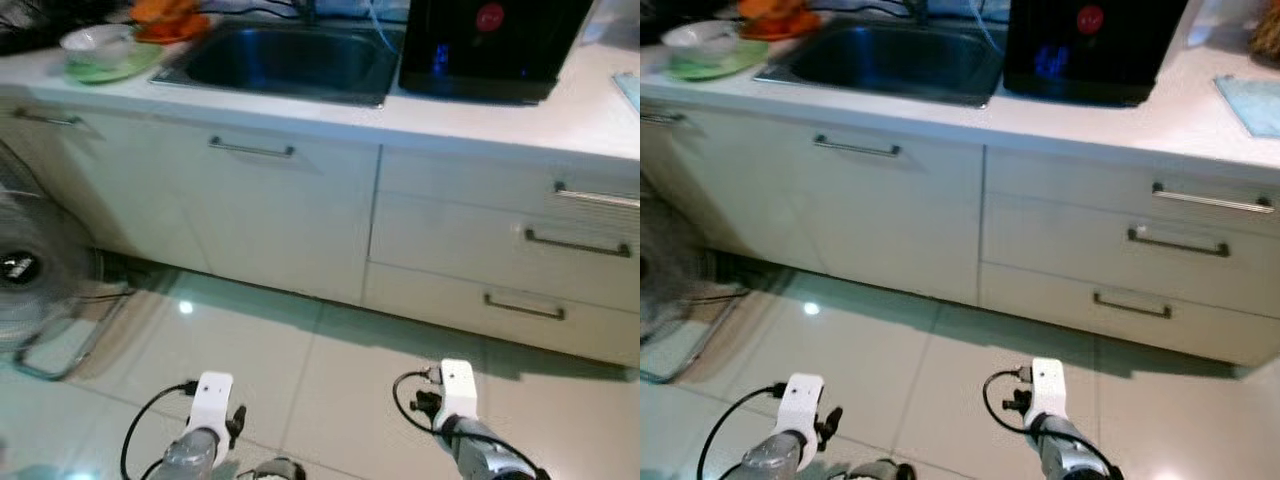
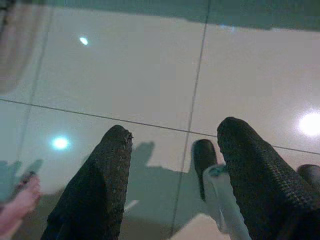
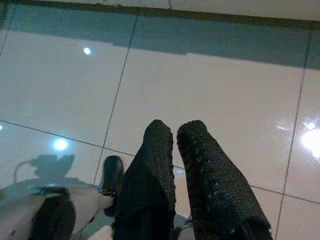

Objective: Kitchen organization

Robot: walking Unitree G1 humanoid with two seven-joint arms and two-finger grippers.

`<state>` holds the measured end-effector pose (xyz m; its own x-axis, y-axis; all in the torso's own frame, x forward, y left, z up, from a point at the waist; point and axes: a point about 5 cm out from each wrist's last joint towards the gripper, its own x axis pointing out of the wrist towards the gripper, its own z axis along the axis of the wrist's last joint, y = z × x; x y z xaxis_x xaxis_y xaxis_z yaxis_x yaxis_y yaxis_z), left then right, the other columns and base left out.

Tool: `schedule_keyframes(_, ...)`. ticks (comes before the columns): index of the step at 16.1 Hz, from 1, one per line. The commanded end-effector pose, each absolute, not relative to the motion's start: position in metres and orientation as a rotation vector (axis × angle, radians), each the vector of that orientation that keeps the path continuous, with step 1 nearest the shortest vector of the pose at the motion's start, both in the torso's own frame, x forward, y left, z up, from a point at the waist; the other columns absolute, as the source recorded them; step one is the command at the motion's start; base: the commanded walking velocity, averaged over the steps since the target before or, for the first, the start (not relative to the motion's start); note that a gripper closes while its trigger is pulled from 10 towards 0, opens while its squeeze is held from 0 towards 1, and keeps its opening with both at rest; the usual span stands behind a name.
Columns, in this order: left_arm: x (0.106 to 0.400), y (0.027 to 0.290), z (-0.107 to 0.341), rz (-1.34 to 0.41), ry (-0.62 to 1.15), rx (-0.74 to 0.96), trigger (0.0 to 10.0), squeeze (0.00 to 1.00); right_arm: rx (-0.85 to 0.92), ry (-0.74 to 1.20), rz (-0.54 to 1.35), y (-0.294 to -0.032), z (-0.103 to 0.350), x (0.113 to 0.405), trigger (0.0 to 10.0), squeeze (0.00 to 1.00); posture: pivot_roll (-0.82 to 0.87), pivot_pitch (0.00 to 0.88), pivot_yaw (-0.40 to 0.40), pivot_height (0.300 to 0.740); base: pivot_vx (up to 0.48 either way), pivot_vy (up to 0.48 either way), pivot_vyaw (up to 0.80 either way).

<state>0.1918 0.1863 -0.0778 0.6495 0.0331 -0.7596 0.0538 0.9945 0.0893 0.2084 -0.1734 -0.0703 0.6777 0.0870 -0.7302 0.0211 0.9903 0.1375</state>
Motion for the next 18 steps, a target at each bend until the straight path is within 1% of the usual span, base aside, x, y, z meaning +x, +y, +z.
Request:
schedule_keyframes(1, 0.198, 0.189, -0.073, 0.012, 0.825, 0.116, 10.0, 0.00, 0.127, 0.791, 0.021, -0.180, -0.065, 0.215, 10.0, 0.00, -0.03, 0.064, 0.048, 0.740, 0.000, 0.000, 0.00)
schedule_keyframes(3, 0.221, 0.196, -0.057, 0.054, 0.693, 0.150, 10.0, 0.00, 0.105, 0.681, 0.013, -0.185, -0.049, 0.238, 10.0, 0.00, -0.02, 0.065, 0.047, 0.740, 0.000, 0.000, 0.00)
schedule_keyframes(6, 0.251, 0.194, -0.032, 0.044, 0.525, 0.155, 10.0, 0.00, 0.067, 0.534, 0.089, -0.177, -0.023, 0.268, 10.0, 0.00, -0.03, 0.062, 0.048, 0.740, 0.000, 0.000, 0.00)
schedule_keyframes(8, 0.284, 0.180, 0.003, 0.034, 0.309, 0.129, 10.0, 0.00, 0.106, 0.322, 0.155, -0.159, 0.014, 0.303, 10.0, 0.00, -0.02, 0.057, 0.043, 0.740, 0.000, 0.000, 0.00)
schedule_keyframes(10, 0.301, 0.173, 0.027, 0.049, 0.178, 0.103, 10.0, 0.00, 0.134, 0.181, 0.180, -0.147, 0.041, 0.321, 10.0, 0.00, -0.02, 0.049, 0.040, 0.740, 0.000, 0.000, 0.00)
schedule_keyframes(11, 0.305, 0.170, 0.033, 0.050, 0.142, 0.096, 10.0, 0.00, 0.143, 0.138, 0.185, -0.144, 0.049, 0.326, 10.0, 0.00, -0.02, 0.045, 0.039, 0.740, 0.000, 0.000, 0.00)
schedule_keyframes(12, 0.314, 0.166, 0.052, 0.054, 0.050, 0.085, 10.0, 0.00, 0.161, 0.033, 0.191, -0.139, 0.072, 0.337, 10.0, 0.00, -0.02, 0.040, 0.039, 0.740, 0.000, 0.000, 0.00)
schedule_keyframes(14, 0.321, 0.163, 0.069, 0.056, -0.032, 0.084, 10.0, 0.00, 0.167, -0.066, 0.192, -0.136, 0.092, 0.345, 10.0, 0.00, -0.03, 0.030, 0.035, 0.740, 0.000, 0.000, 0.00)
schedule_keyframes(15, 0.328, 0.158, 0.097, 0.030, -0.167, 0.119, 10.0, 0.00, 0.167, -0.176, 0.206, -0.132, 0.117, 0.351, 10.0, 0.00, -0.04, 0.024, 0.035, 0.740, 0.000, 0.000, 0.00)
schedule_keyframes(18, 0.327, 0.158, 0.109, 0.050, -0.244, 0.140, 10.0, 0.00, 0.175, -0.236, 0.221, -0.122, 0.130, 0.350, 10.0, 0.00, -0.02, 0.028, 0.030, 0.740, 0.000, 0.000, 0.00)
